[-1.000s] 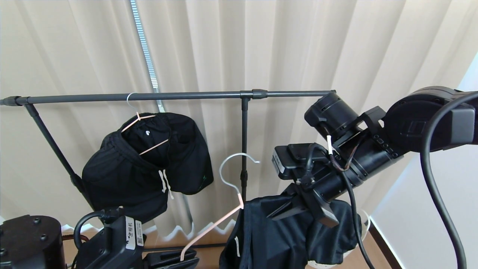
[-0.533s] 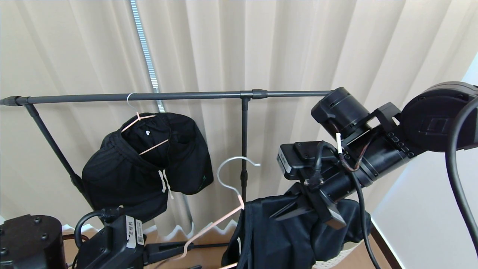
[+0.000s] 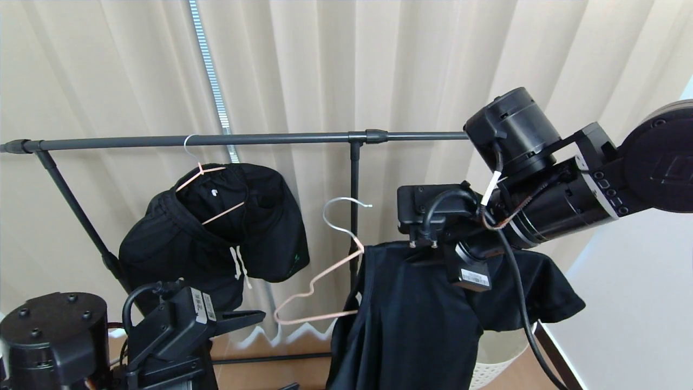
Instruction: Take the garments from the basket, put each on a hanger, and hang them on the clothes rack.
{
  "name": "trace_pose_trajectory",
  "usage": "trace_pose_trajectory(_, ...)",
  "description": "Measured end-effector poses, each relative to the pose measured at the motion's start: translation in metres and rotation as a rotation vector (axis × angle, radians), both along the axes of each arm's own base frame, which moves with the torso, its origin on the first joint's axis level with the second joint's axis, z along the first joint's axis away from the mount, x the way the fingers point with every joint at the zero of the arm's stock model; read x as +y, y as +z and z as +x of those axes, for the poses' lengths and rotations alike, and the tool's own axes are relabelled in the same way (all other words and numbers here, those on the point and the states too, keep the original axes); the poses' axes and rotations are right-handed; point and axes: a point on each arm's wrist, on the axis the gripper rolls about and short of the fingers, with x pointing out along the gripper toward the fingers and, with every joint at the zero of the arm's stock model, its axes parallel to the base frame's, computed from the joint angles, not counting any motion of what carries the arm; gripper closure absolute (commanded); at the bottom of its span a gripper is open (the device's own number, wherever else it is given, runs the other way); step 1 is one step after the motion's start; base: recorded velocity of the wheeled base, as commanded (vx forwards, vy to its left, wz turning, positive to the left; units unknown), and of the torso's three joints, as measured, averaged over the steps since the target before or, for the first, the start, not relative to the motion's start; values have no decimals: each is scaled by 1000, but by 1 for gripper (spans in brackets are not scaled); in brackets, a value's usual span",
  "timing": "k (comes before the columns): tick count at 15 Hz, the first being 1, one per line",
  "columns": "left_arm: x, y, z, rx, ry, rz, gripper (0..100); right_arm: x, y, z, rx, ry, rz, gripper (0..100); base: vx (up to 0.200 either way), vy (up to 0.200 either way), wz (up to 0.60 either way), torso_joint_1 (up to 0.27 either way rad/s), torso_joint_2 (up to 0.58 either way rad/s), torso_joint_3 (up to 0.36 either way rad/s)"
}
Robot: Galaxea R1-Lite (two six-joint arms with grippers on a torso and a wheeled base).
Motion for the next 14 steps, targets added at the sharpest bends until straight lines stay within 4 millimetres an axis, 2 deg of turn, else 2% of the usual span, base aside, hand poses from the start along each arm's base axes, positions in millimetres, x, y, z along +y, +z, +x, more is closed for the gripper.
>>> trace_pose_trajectory(2,-2,-3,6,25,21,6,0,7,5,-1,-121,-85,-56,100,0,0,0,0,0,0)
trace_pose_trajectory(6,-6,-5,22,72,162,1,0,16,13,-1,-211,-125,12,100,0,0,0,0,0,0)
trace_pose_trajectory(14,-44,-3,53,96,501,-49,0,20,21,-5,-191,-203,127,100,0,0,0,0,0,0)
